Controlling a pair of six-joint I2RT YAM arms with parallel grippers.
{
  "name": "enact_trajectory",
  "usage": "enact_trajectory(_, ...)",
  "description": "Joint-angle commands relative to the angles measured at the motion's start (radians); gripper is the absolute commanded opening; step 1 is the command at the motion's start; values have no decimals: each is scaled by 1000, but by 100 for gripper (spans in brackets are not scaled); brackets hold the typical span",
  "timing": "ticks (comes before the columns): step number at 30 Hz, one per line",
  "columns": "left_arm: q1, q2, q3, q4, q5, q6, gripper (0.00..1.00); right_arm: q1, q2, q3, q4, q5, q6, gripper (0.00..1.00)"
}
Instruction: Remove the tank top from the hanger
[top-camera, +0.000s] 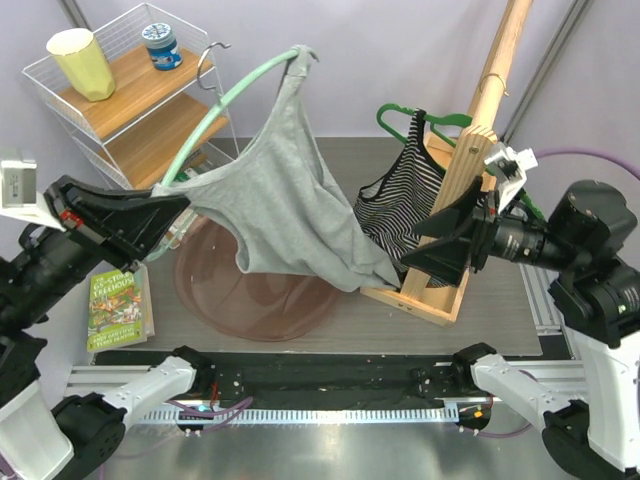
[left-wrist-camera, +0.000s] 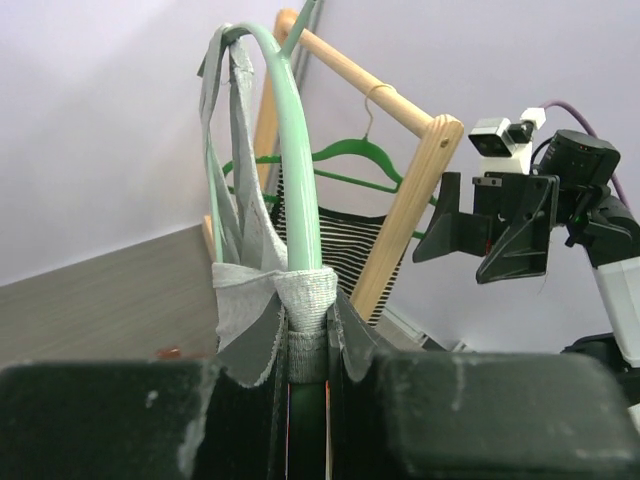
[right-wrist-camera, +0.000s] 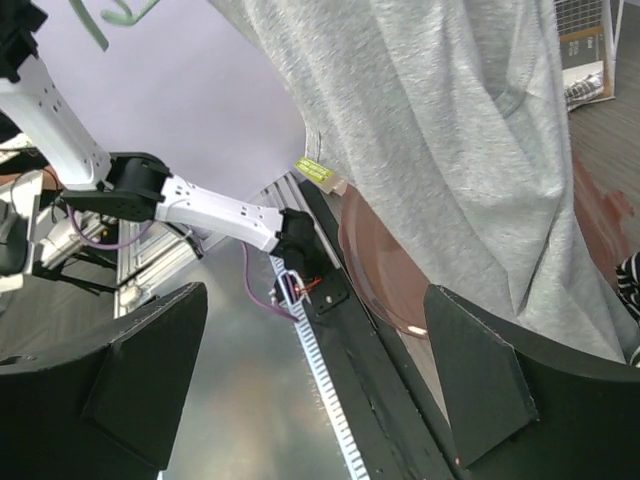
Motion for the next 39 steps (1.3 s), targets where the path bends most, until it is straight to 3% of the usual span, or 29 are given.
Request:
enact_trajectory(1, 5, -31, 58, -4, -109, 81, 0, -4, 83, 72, 67, -41, 38, 94)
enact_trajectory(6, 4, -71, 59, -58, -174, 110, 0, 52, 178, 167, 80, -59, 49, 95)
enact_trajectory(9, 5, -68, 58, -78, -163, 116, 0, 193, 224, 230, 59, 8, 39, 95)
enact_trajectory(14, 4, -45, 7, -64, -64, 112, 0, 567, 345, 327, -19, 390, -7, 98)
enact_trajectory(16, 4, -32, -11, -55, -33, 106, 0, 771, 457, 442, -100, 540, -43, 100)
enact_trajectory(17, 4, -24, -11, -58, -16, 101, 0, 837, 488, 494, -126, 764, -59, 100)
enact_trajectory(18, 5, -19, -10, -63, 3, 101, 0, 908, 511, 576, -142, 868, -65, 100)
enact_trajectory(25, 4, -13, 4, -118, 69, 95, 0, 910, 587, 700, -56, 1005, -63, 100)
enact_trajectory(28, 4, -24, -13, -127, 107, 72, 0, 910, 597, 671, 20, 1042, -76, 95)
enact_trajectory(29, 5, -31, -24, -127, 109, 70, 0, 910, 596, 663, 37, 1059, -79, 88)
enact_trajectory(34, 5, -107, -160, -83, 113, 9, 0, 910, 574, 600, 192, 1150, -132, 83)
enact_trajectory(39, 5, -122, -231, -32, 118, -38, 0, 913, 584, 545, 323, 1114, -178, 74)
